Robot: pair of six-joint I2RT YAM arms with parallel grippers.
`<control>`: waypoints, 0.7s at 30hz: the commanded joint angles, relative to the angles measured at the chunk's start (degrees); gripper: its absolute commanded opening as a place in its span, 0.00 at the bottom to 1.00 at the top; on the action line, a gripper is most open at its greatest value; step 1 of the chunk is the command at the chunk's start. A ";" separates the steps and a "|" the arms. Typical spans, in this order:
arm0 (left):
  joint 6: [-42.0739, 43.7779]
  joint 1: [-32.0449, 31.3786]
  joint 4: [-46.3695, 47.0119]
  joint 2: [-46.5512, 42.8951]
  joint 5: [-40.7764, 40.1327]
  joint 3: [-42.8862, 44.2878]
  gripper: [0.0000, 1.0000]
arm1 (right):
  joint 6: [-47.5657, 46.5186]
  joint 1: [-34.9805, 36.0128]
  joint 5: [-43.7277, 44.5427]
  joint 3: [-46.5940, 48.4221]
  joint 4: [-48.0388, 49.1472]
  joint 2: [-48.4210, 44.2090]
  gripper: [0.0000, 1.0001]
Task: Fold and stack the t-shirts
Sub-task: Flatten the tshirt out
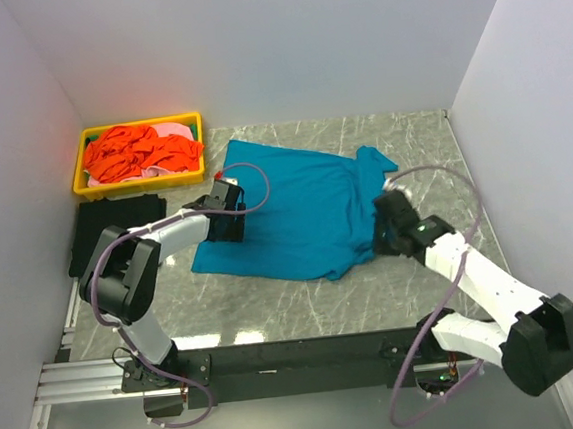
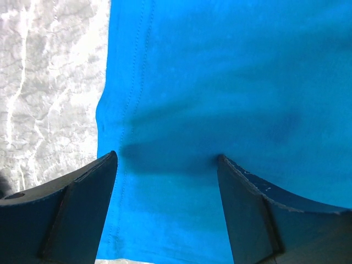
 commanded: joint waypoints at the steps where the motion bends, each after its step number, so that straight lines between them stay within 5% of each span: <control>1: 1.25 0.11 -1.38 1.89 -3.03 0.97 0.79 | -5.17 -6.29 0.75 6.97 1.71 -1.17 0.06; 4: 1.33 0.11 -1.73 2.33 -3.21 1.15 0.79 | -7.37 -10.77 -1.16 13.55 3.30 4.44 0.07; 11: 1.51 0.11 -1.91 1.81 -4.00 1.15 0.79 | -8.07 -14.12 -1.16 22.72 6.82 14.75 0.34; 15: 1.51 0.20 -2.09 1.46 -4.00 1.50 0.78 | -7.46 -12.19 -5.73 18.43 7.70 10.01 0.55; 21: 1.25 0.37 -2.17 1.19 -3.21 1.67 0.79 | -3.59 -12.28 -9.08 3.75 11.82 -0.80 0.52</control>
